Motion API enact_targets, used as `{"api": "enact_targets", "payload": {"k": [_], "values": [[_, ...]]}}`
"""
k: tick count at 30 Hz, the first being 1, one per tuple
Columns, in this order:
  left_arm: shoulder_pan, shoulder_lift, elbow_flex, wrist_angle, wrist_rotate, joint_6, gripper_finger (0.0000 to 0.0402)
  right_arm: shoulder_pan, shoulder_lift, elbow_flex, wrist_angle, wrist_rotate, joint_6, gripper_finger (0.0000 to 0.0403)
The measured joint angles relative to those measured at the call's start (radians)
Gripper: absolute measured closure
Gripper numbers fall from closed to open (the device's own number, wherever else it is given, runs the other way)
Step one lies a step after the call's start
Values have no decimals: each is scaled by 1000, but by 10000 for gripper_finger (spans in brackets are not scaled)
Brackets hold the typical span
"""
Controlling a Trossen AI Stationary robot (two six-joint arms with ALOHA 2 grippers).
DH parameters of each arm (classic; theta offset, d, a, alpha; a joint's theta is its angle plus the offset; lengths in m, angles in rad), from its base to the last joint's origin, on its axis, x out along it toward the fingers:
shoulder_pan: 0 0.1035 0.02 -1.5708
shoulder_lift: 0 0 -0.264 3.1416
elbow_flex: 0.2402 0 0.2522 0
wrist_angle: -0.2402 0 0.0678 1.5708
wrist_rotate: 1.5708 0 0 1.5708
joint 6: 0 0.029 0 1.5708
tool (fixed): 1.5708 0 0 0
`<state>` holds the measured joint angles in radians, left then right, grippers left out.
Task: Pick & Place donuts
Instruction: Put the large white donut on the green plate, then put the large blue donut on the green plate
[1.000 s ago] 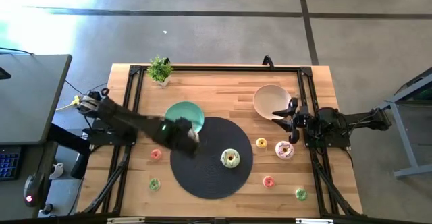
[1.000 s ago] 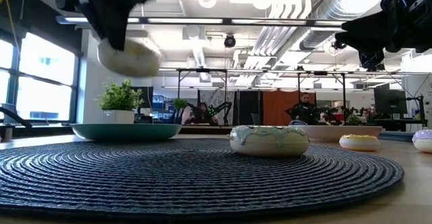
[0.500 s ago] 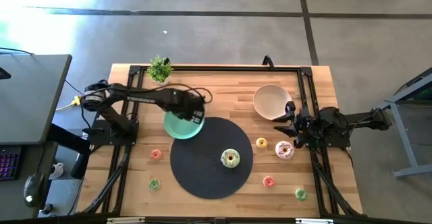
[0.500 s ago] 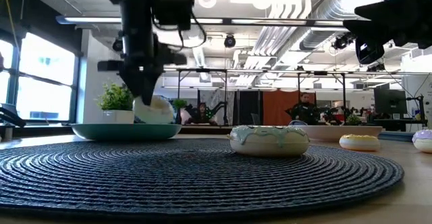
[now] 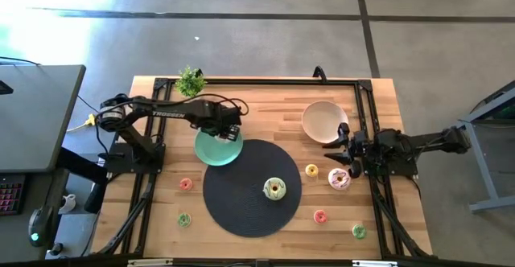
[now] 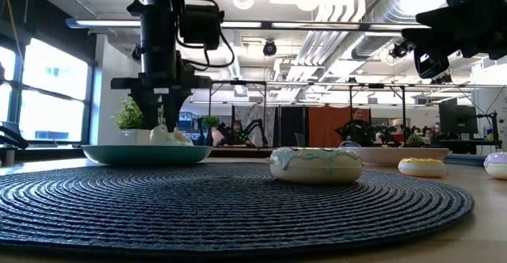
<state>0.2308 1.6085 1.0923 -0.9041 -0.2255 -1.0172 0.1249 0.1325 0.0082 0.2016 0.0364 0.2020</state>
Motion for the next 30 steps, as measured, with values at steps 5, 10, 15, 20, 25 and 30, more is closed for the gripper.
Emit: {"api": "enact_targets", "payload": {"k": [5, 10, 15, 20, 25, 30], "values": [[-2, 0, 82, -108, -18, 1, 243, 0, 135, 7, 124, -12, 0, 263], [-3, 0, 204, -260, -52, -6, 243, 0, 317, 73, 129, 10, -1, 263], [-42, 0, 316, -242, -112, 11, 243, 0, 541, 140, 127, -36, -8, 263], [-91, 0, 396, -200, -184, 14, 243, 0, 787, 201, 155, -70, -2, 263], [-133, 0, 447, -143, -189, -8, 243, 3, 1011, 268, 288, -80, 1, 263], [-180, 0, 467, -126, -200, -8, 243, 48, 1226, 351, 352, -98, -37, 263]]}}
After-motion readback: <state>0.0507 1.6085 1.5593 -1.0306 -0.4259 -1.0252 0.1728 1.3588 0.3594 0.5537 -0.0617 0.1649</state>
